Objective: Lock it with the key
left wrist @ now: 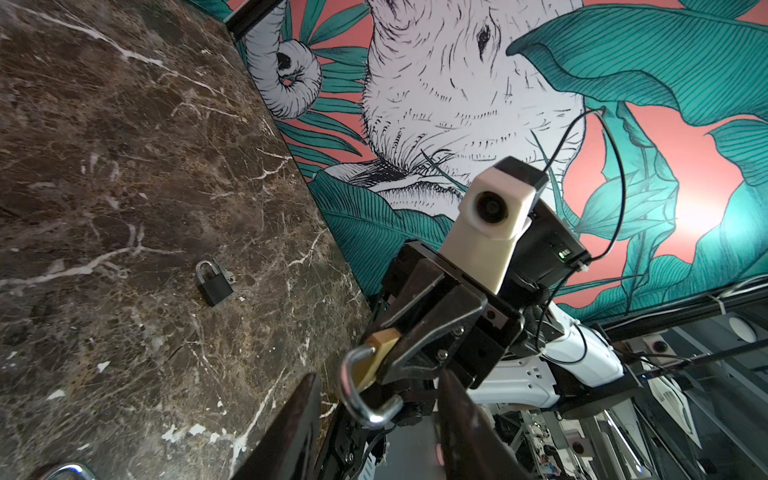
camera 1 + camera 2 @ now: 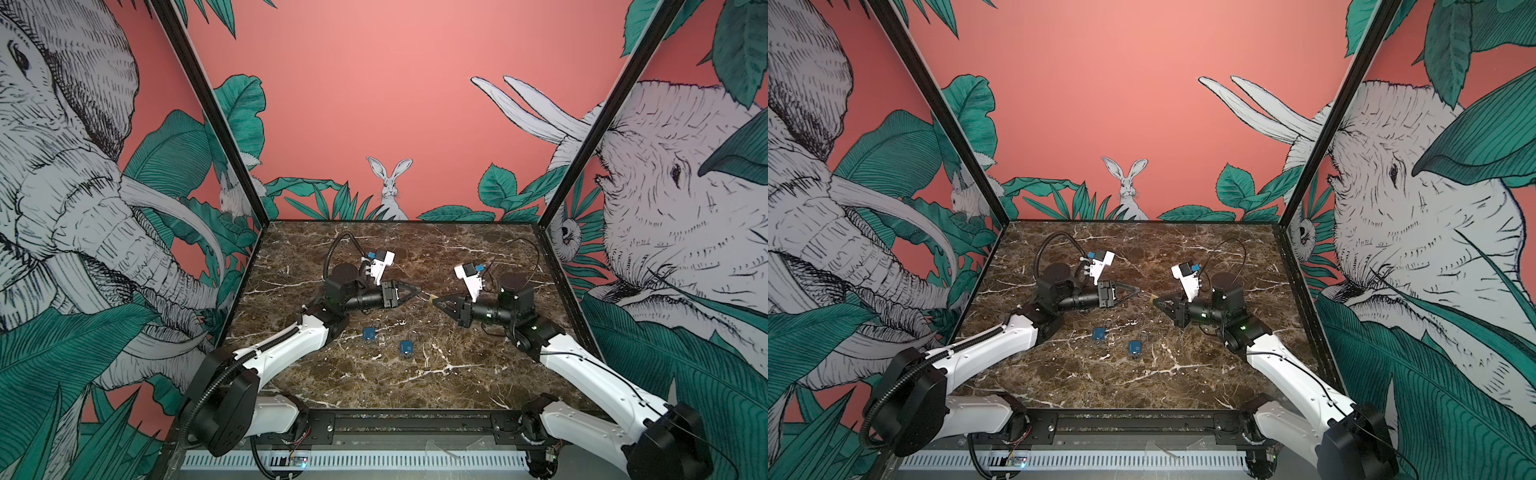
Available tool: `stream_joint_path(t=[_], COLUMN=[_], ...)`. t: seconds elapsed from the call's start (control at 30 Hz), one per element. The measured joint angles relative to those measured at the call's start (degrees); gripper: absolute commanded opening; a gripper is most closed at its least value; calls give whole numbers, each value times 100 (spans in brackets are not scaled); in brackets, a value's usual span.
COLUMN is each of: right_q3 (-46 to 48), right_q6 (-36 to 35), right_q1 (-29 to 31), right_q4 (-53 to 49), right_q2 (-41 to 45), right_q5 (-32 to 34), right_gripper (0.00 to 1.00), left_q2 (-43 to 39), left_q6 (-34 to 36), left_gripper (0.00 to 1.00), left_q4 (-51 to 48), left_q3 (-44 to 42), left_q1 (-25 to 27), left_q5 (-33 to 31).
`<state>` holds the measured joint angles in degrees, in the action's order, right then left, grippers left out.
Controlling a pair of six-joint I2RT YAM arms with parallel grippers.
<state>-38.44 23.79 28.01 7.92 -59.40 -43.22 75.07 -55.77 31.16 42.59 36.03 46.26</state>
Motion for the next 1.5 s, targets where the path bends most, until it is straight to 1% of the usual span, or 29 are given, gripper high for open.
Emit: stream_joint_path(t=[0.07, 0.2, 0.27, 0.47, 0.57, 0.67, 0.77, 0.93, 1.0, 1.17, 1.23, 1.4, 1.5], right_q3=[-42, -107, -107, -107, -107, -107, -105, -55, 26, 131, 133, 133, 133], right_q6=[0, -4, -7, -66, -68, -2, 122, 409, 570, 927, 1040, 1126, 1158], right_q1=[0, 0, 2, 2, 0, -15, -66, -208, -291, -509, -592, -654, -654], right_q4=[-2, 4, -4, -11, -2, 101, 254, 540, 741, 1130, 1224, 1285, 1285], right_q2=[-15, -35, -35, -35, -39, -111, -267, -444, -487, -570, -581, -581, -584], right_q5=[-4, -2, -2, -35, -120, -334, -588, -949, -1134, -1499, -1587, -1698, -1764], right_gripper=[0, 0, 0, 0, 0, 0, 0, 0, 0, 0, 0, 0, 0], left_q2=[68, 155, 162, 164, 164, 164, 164, 164, 162, 149, 142, 122, 111], left_q6=[7, 7, 0, 31, 35, 44, 61, 74, 76, 140, 162, 170, 184], left_gripper=[37, 31, 26, 20, 20, 20, 15, 11, 11, 18, 18, 18, 14], left_q4=[2, -15, -46, -114, -127, -131, -133, -114, -96, -107, -114, -120, -120], left_q3=[50, 55, 55, 57, 57, 57, 57, 57, 57, 44, 20, -2, -2], left_q1=[39, 59, 59, 59, 59, 59, 59, 59, 59, 79, 79, 79, 79], left_q5=[9, 44, 48, 42, 37, 24, 22, 11, 17, -24, -22, -20, -20])
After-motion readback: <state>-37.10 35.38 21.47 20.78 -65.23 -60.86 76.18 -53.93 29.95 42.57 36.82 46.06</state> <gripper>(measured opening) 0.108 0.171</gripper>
